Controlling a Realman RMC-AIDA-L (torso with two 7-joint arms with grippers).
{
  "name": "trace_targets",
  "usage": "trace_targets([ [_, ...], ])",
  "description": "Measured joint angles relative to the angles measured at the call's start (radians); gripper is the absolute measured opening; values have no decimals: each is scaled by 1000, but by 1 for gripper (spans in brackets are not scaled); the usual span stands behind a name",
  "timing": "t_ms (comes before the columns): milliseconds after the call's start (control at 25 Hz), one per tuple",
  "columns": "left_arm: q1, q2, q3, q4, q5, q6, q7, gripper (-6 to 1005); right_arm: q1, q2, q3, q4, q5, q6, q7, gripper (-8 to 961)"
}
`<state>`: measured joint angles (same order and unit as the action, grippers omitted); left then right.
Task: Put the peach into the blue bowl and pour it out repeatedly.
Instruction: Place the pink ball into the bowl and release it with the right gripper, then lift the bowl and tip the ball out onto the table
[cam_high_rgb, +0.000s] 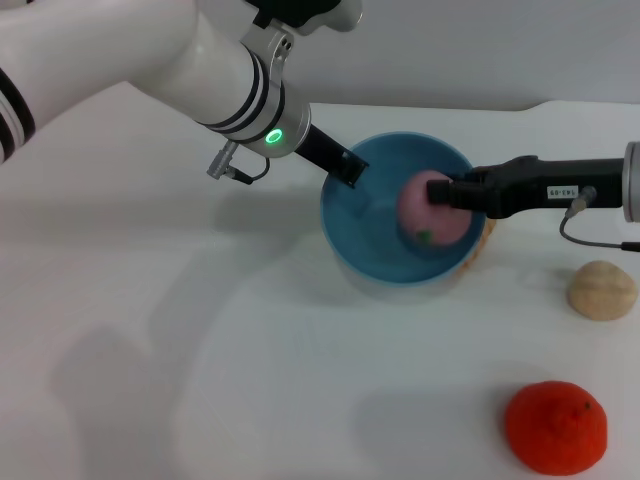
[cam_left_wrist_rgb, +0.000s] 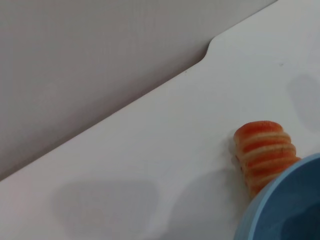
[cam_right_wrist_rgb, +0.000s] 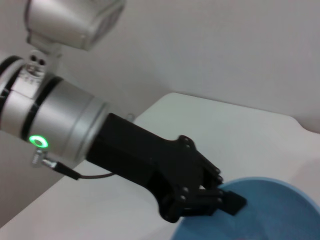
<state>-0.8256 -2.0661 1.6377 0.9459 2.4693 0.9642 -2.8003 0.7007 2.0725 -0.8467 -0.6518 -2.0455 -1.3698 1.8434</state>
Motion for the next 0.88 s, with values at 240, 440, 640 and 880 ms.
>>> trace_targets([
  [240,7,-1,1,1,-3,2,-1,0,-10,0,-1,21,12,27,0,265],
  [440,13,0,-2,-7,-8,-9,-3,0,-22,0,8,8,18,27,-2,370],
  [640,36,0,12,-10,-3,-100,-2,0,-123,3,22,-136,119,25,-47,472],
  [880,94,3,93,-15,-3,-342,16,-1,-309,5,61,-184,413,59,-329,541],
])
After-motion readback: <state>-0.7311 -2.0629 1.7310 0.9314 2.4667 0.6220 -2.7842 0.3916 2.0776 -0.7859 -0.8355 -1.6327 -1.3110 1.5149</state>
